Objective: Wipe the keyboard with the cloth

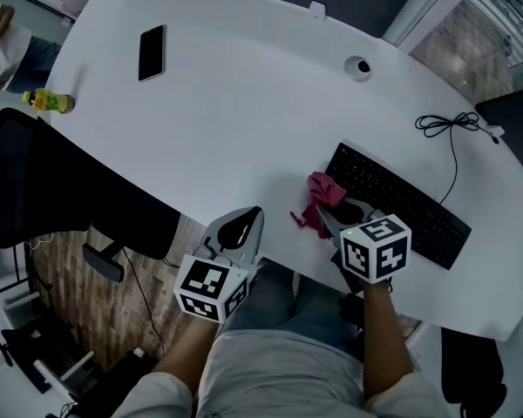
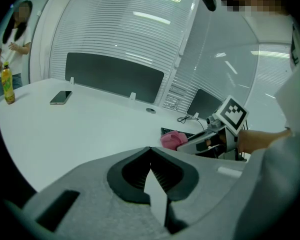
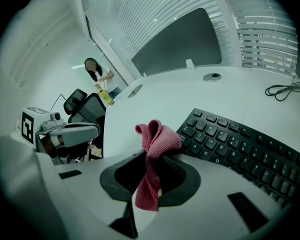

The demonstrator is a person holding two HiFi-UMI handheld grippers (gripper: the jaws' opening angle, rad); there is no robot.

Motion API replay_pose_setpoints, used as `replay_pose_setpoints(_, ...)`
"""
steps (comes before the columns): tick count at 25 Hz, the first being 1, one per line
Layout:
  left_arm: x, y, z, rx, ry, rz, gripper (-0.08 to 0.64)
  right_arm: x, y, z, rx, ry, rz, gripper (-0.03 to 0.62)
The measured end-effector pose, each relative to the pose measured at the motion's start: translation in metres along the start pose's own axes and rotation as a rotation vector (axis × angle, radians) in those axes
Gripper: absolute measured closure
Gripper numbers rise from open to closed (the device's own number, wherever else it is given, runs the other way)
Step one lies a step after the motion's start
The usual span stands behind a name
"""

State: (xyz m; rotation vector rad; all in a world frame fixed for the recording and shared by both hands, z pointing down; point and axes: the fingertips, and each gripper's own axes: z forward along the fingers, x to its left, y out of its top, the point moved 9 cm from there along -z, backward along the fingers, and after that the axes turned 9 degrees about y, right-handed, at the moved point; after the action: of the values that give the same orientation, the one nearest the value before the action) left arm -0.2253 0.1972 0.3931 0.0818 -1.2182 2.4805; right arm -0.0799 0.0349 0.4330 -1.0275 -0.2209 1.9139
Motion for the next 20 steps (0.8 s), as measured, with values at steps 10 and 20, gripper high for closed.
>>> replay_pose_setpoints(10,-0.017,0.007,0.002,-0.006,-0.024,0.026,0.549,0.001,-0.001,-0.024,-0.051,-0.002,-0.015,0.531)
replay_pose_setpoints(20,-0.071,0.03,0.009,-0.033,-0.102,0.103,0.549,0.003,-0.016,-0.09,-0.15,-0.048,-0.039,0.531)
